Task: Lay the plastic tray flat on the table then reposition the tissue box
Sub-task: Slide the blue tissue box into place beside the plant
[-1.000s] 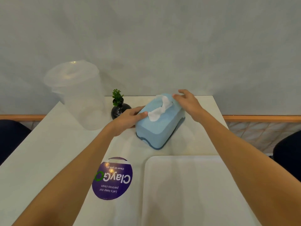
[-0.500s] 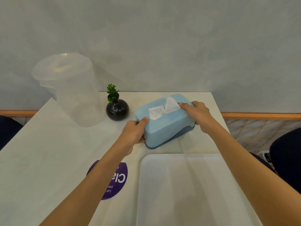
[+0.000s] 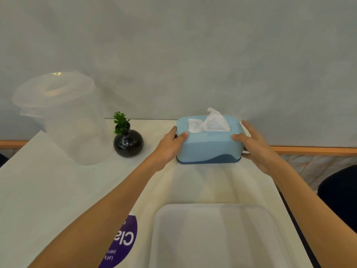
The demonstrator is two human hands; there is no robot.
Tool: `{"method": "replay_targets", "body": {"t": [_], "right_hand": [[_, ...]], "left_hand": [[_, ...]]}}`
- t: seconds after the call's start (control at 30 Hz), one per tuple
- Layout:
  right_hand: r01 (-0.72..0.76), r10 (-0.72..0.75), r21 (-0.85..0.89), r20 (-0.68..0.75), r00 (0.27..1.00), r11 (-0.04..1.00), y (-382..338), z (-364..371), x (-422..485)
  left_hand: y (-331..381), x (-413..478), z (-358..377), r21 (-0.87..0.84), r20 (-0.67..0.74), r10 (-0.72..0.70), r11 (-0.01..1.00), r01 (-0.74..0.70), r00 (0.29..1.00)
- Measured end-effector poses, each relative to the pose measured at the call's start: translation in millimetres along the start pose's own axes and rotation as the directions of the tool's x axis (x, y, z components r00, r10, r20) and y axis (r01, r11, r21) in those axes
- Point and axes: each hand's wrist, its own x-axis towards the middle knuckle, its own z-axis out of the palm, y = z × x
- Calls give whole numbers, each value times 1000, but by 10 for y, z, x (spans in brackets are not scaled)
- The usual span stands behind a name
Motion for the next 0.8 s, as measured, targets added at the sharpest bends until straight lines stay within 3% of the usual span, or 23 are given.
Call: {"method": "replay_targets", "body": {"t": [0.67,0.8], "right_hand": [[109,-109,-27,-10,994,994,-5,-64,440],[104,-100,-192,30,995,976,-33,-89,434]], "left_hand": [[90,666,92,-81,34,-6,997,8,999],[121,606,47,0,22,-92,996,92,995]]}}
